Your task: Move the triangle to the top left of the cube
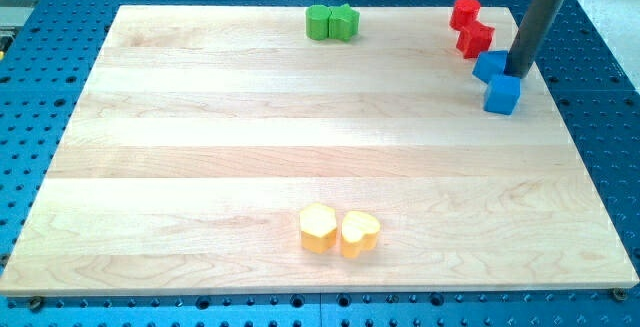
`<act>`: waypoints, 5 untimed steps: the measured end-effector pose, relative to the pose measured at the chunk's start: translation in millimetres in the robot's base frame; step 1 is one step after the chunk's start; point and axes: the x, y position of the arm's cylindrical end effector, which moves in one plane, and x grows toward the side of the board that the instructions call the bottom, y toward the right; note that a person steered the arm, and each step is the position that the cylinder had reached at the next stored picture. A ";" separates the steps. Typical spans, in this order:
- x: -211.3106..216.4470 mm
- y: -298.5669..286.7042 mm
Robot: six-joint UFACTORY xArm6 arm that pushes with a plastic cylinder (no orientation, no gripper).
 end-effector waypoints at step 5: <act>0.0 -18.7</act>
